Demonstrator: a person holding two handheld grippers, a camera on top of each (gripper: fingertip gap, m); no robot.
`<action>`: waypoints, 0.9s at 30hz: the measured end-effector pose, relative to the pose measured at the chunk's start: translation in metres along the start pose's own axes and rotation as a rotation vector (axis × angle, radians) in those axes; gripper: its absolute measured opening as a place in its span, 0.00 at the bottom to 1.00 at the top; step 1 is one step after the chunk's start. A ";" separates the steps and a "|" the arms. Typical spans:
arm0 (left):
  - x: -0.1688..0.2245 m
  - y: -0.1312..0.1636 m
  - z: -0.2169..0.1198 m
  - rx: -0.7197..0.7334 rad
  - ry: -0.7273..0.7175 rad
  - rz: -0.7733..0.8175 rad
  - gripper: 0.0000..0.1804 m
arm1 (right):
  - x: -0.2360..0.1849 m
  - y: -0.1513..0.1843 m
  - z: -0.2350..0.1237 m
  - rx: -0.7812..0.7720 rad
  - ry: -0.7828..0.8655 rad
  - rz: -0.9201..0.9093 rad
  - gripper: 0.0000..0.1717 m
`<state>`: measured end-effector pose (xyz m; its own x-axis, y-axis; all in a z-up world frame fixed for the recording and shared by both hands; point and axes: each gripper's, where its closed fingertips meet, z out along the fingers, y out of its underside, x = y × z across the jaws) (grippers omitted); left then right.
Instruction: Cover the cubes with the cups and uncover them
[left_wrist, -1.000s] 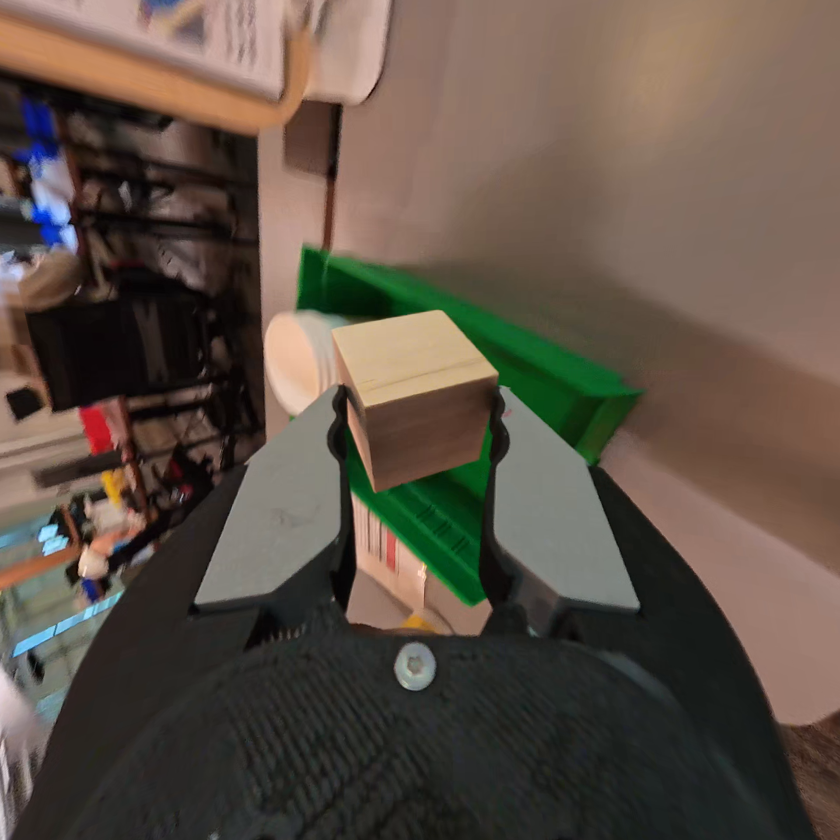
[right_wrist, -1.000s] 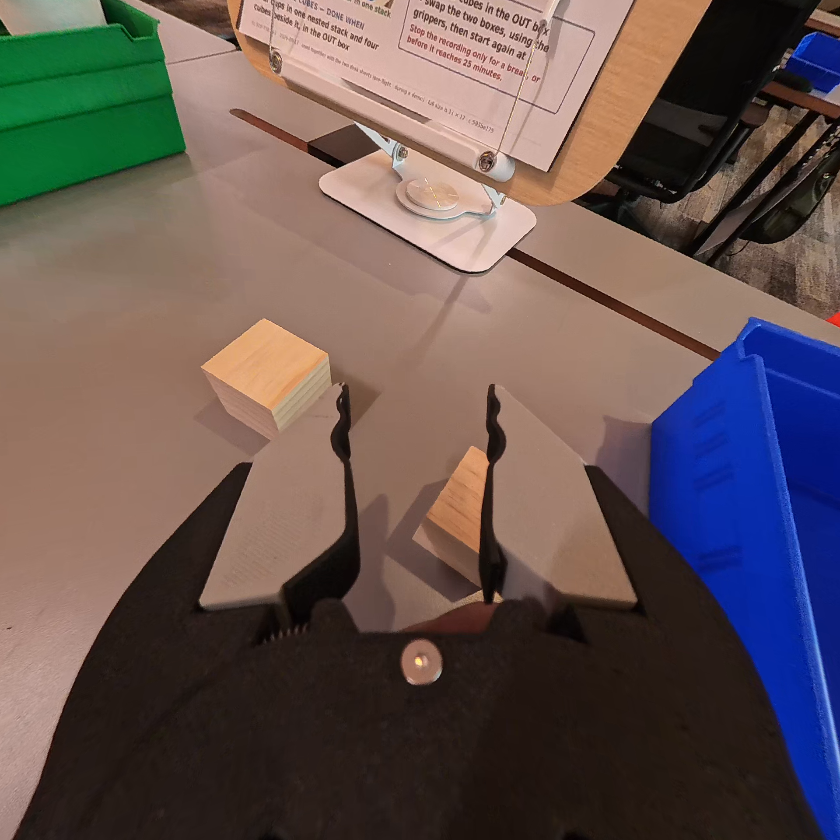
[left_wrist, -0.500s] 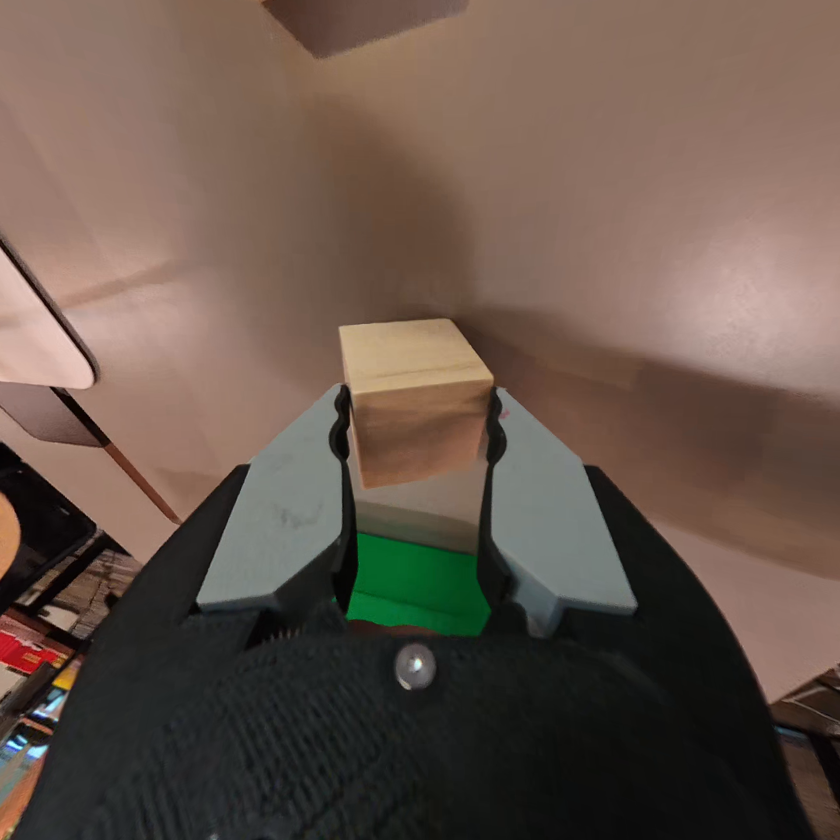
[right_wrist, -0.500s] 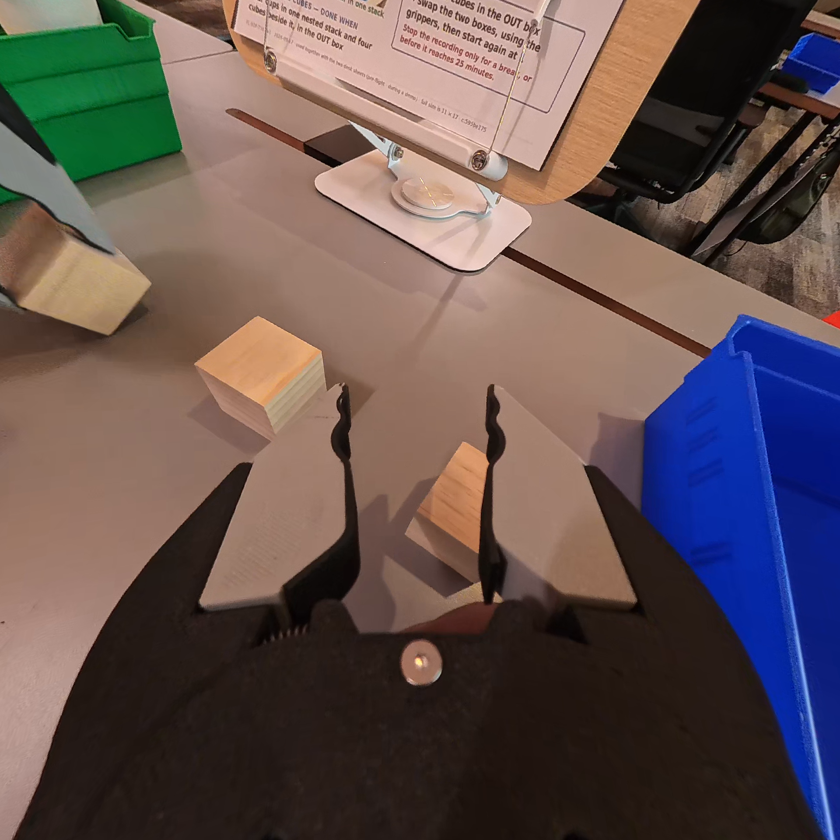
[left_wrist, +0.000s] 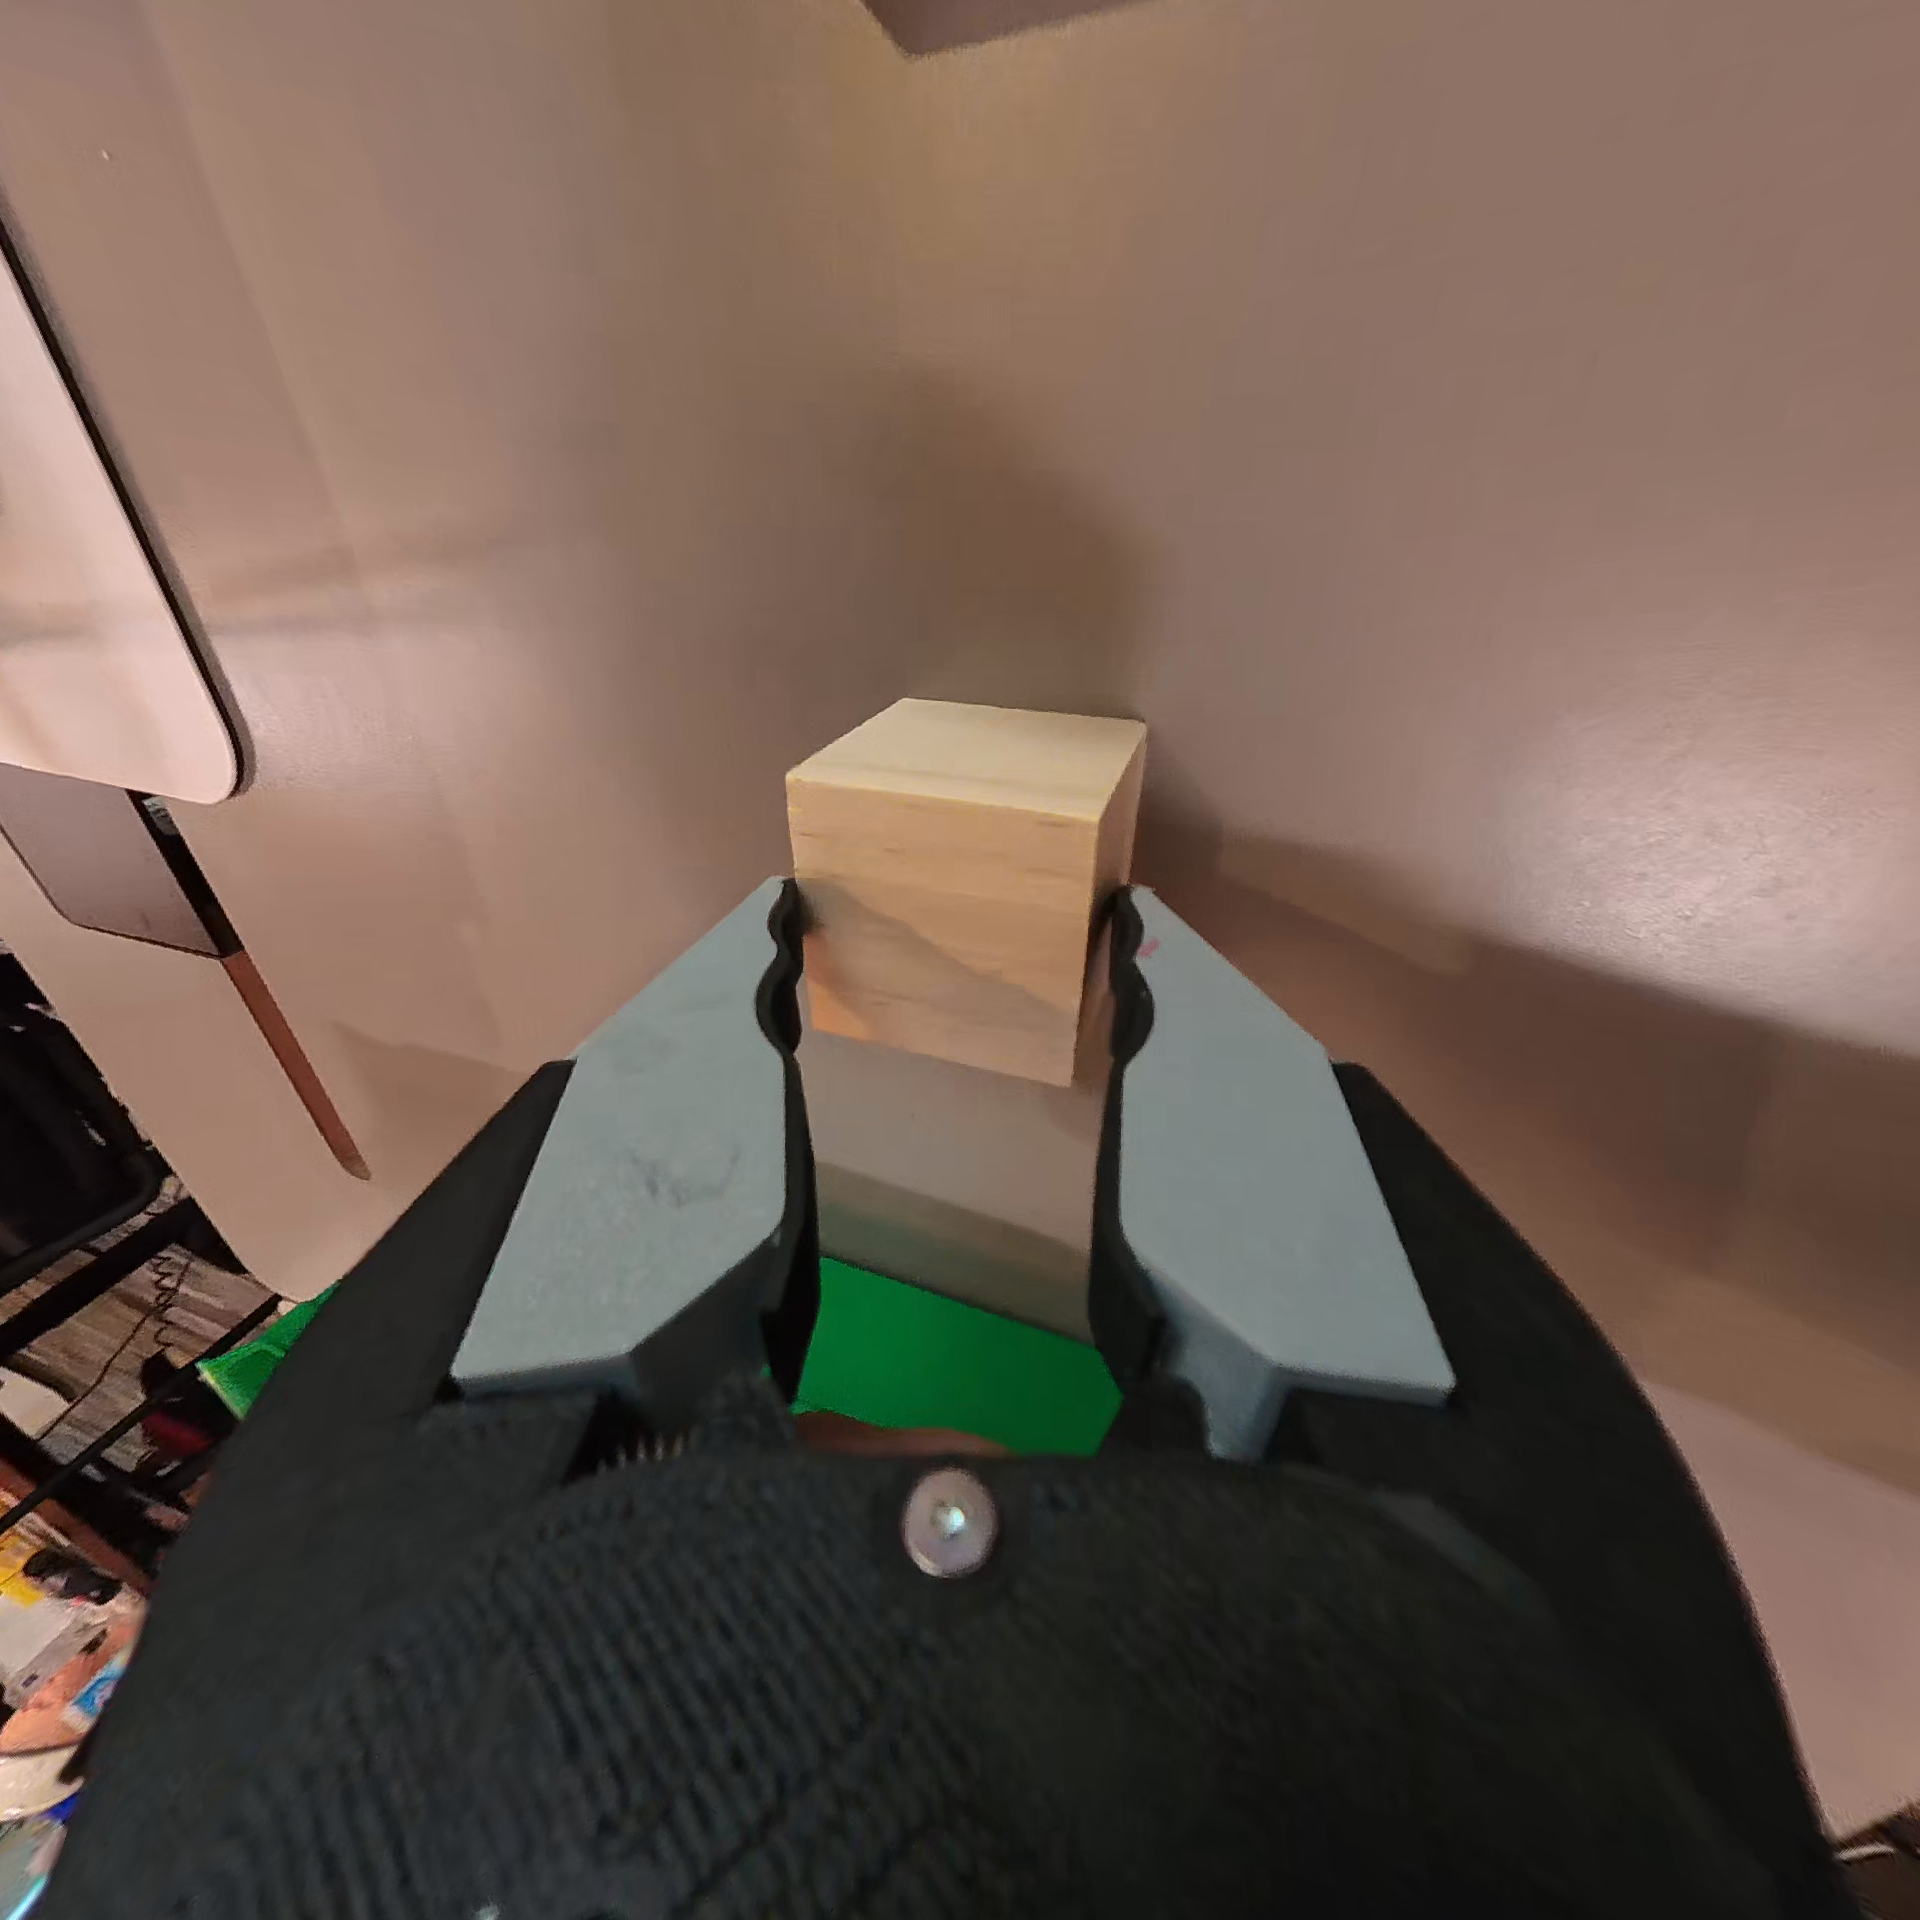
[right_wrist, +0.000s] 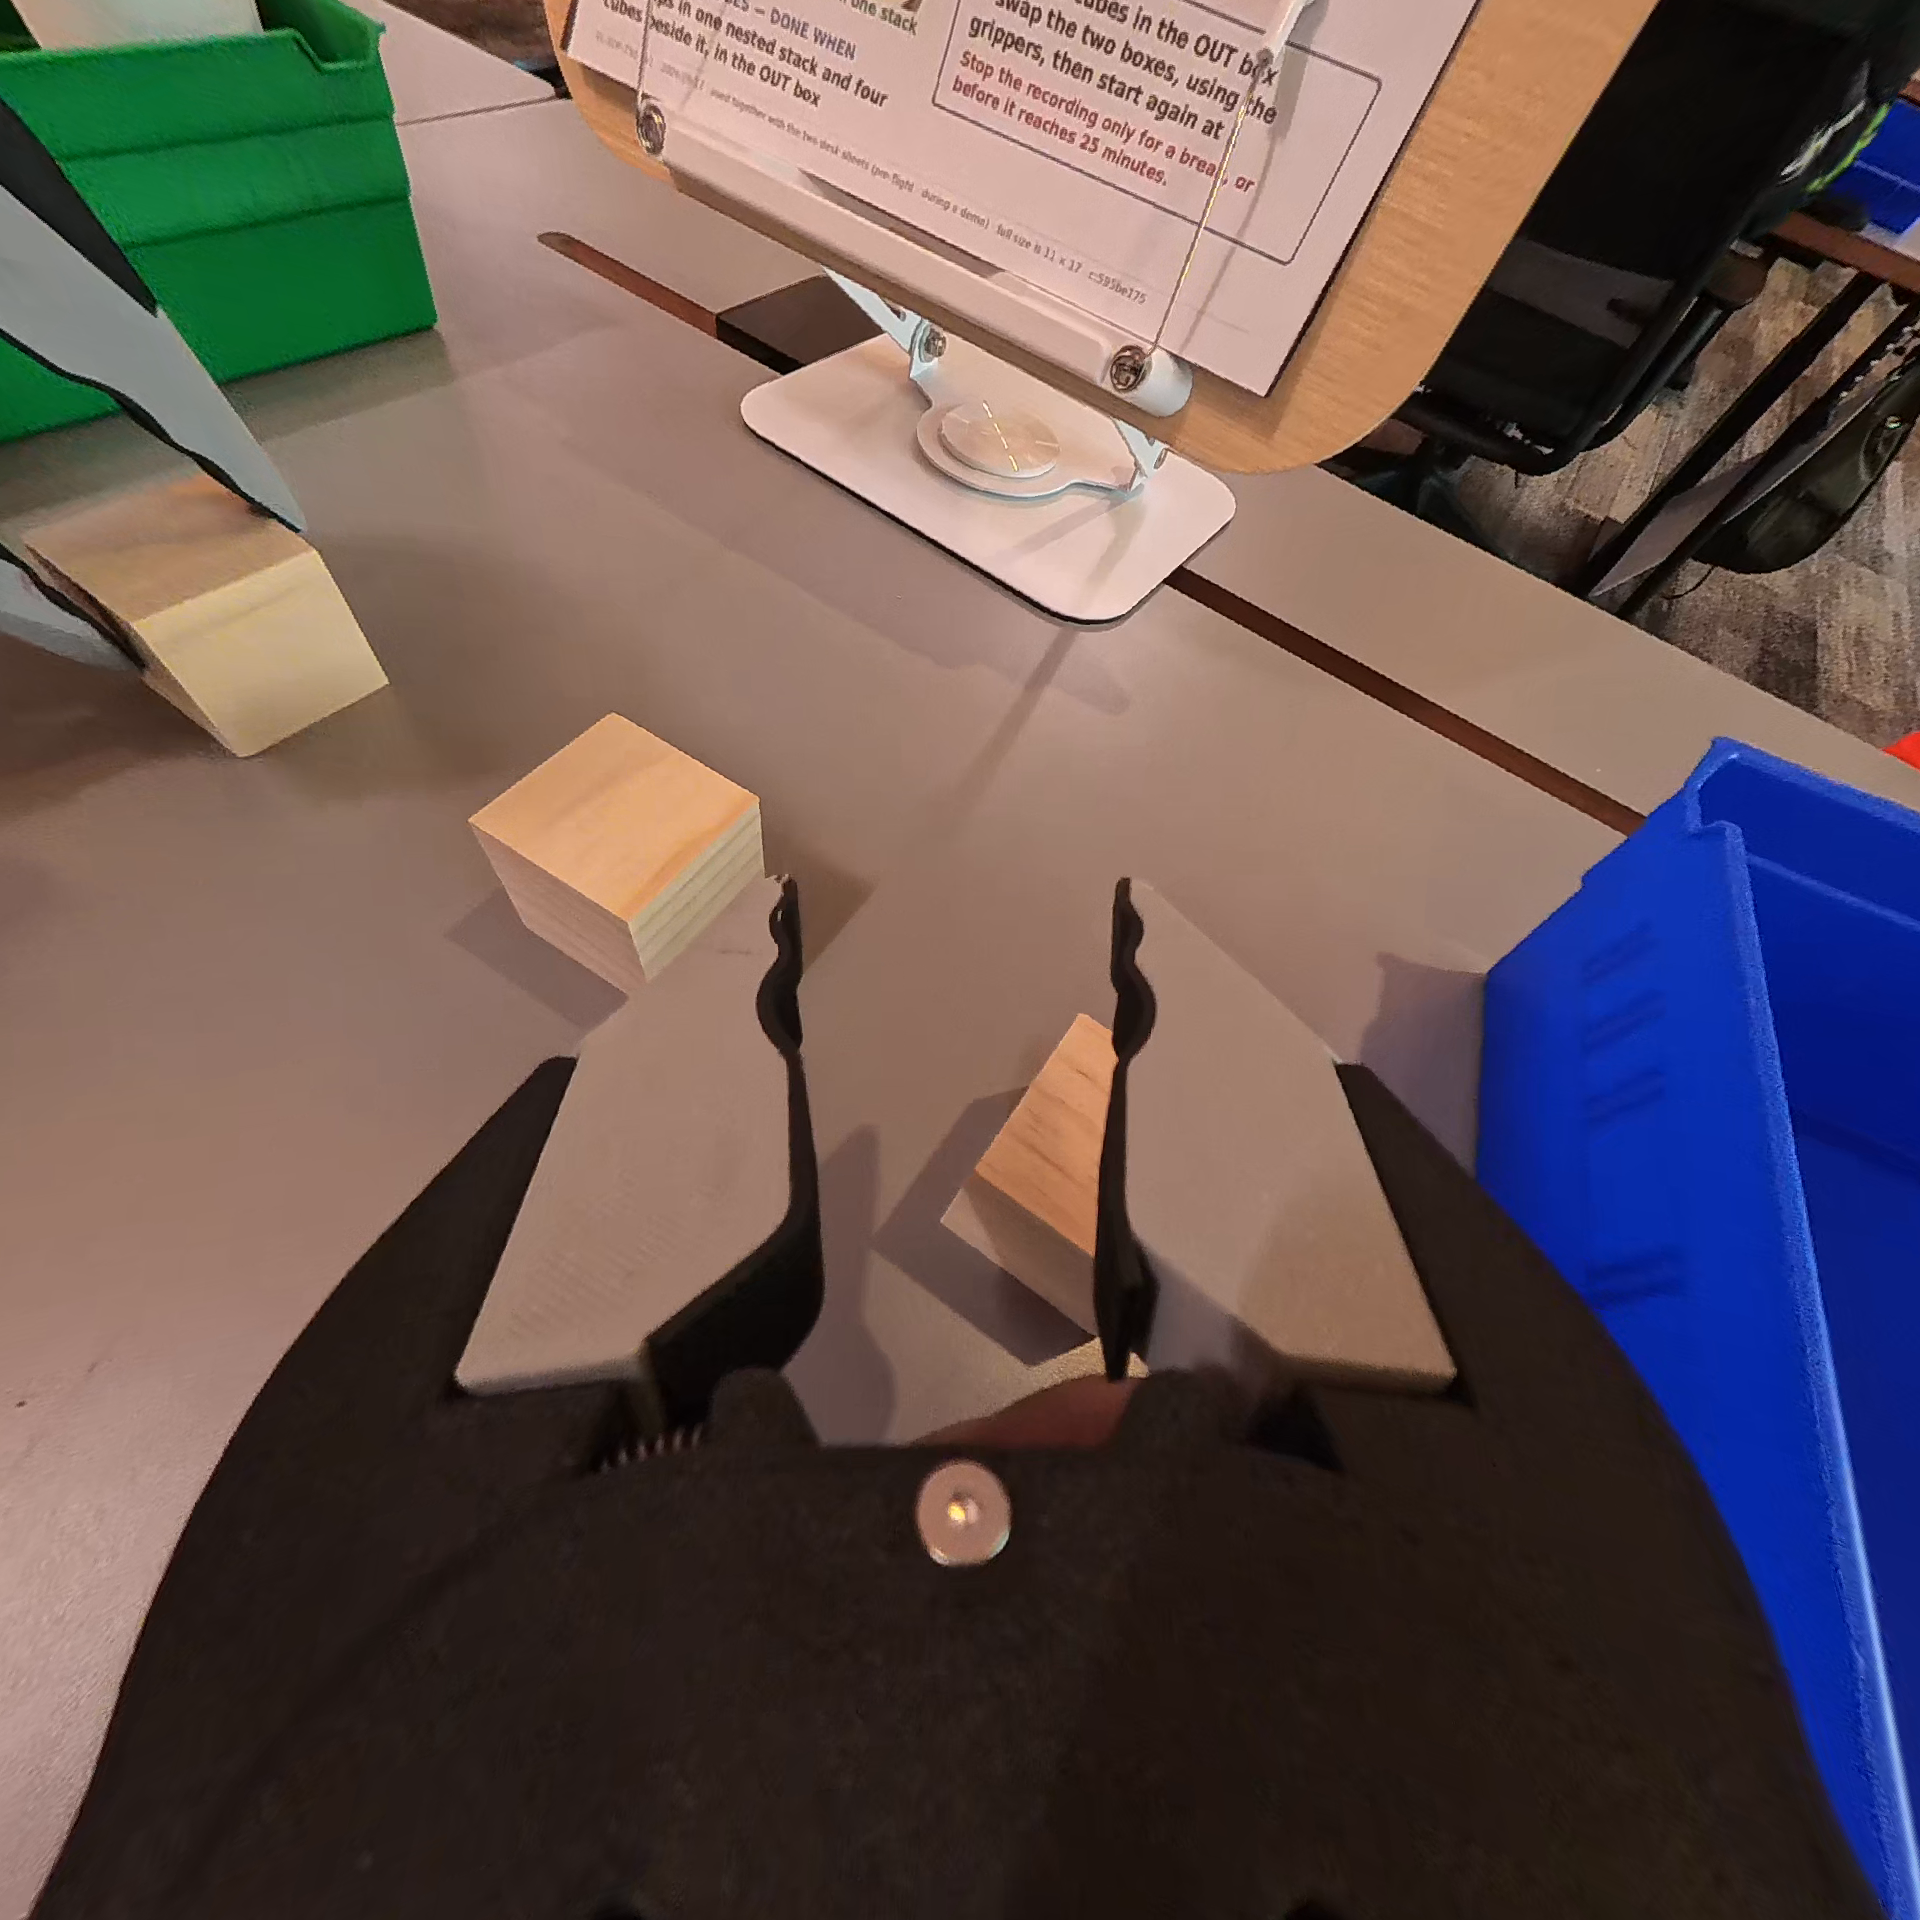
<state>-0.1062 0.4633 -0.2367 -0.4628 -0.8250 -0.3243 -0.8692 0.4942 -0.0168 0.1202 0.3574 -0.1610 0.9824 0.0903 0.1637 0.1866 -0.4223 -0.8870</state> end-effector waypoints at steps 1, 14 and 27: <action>0.000 0.000 0.001 0.000 0.002 -0.011 0.32 | -0.001 0.001 0.001 -0.004 0.001 -0.003 0.33; -0.008 -0.016 0.004 0.010 -0.015 -0.040 0.33 | 0.002 0.004 0.003 -0.015 0.007 -0.001 0.34; -0.028 0.000 -0.049 0.127 -0.068 -0.170 0.43 | 0.004 0.003 0.001 -0.008 0.009 0.001 0.34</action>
<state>-0.1014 0.4733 -0.1811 -0.2949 -0.8811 -0.3697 -0.9028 0.3837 -0.1943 0.1243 0.3574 -0.1632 0.9826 0.0814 0.1670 0.1858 -0.4296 -0.8837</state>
